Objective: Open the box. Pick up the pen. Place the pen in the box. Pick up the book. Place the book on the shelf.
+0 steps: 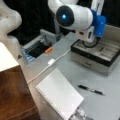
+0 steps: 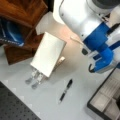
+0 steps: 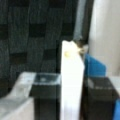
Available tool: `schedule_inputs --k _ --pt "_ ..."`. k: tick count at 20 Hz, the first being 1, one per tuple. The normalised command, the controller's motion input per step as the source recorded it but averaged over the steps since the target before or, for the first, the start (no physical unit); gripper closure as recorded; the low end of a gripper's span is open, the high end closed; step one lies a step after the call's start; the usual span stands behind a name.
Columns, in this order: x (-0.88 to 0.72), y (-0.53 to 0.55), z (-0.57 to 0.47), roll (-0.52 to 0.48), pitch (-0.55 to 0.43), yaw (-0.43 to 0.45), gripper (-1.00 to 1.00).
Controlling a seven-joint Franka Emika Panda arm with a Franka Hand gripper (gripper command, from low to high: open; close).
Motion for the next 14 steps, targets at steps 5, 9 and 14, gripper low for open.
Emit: schedule_inputs --k 5,9,14 --pt "0.33 0.34 0.34 0.147 0.069 -0.078 1.00" --pt "0.28 0.26 0.27 0.127 0.069 -0.050 1.00" --pt "0.26 0.20 0.19 0.112 0.060 -0.064 1.00"
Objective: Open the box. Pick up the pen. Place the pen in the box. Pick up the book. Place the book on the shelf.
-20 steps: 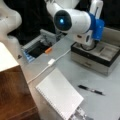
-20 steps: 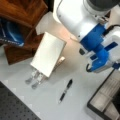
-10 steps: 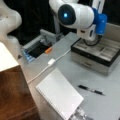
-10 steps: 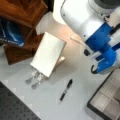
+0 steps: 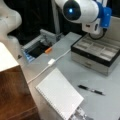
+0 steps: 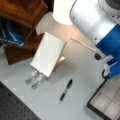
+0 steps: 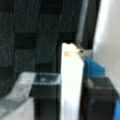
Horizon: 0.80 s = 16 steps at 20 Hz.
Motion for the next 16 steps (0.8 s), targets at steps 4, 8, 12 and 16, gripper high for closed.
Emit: schedule_inputs --k 4,8,12,16 --pt "0.23 0.21 0.16 0.125 0.056 -0.068 -1.00" --pt "0.19 0.23 0.11 0.134 0.051 -0.074 -1.00" --pt "0.12 0.25 0.06 0.114 0.042 -0.067 -1.00" --pt "0.09 0.24 0.05 0.127 0.031 -0.087 -1.00"
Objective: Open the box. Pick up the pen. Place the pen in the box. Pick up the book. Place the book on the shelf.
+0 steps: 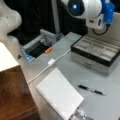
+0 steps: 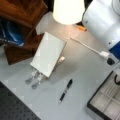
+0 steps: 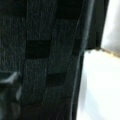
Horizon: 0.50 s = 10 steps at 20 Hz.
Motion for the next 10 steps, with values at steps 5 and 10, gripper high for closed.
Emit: schedule_inputs --k 5,10 --pt "0.08 0.21 0.04 0.138 0.010 -0.124 -1.00" --pt "0.03 0.18 0.00 0.124 -0.004 -0.135 -1.00"
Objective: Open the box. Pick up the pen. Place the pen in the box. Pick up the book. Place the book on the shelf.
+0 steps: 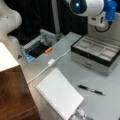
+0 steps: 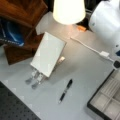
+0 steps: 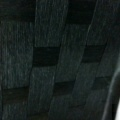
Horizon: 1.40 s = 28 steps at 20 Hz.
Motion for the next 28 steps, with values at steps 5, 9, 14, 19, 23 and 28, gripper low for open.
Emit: schedule_inputs --k 5,9,14,19,23,28 --pt "-0.01 0.19 -0.03 0.139 -0.016 -0.131 -1.00" --pt "-0.04 0.23 -0.08 0.144 -0.028 -0.143 -1.00" --pt "-0.07 0.20 -0.18 0.077 -0.048 -0.138 -1.00" --pt "-0.06 0.04 -0.11 0.091 -0.041 -0.132 -1.00" --pt "-0.03 -0.10 -0.05 0.110 -0.019 -0.123 -1.00" --pt "-0.10 -0.27 -0.04 0.077 0.004 -0.061 -1.00"
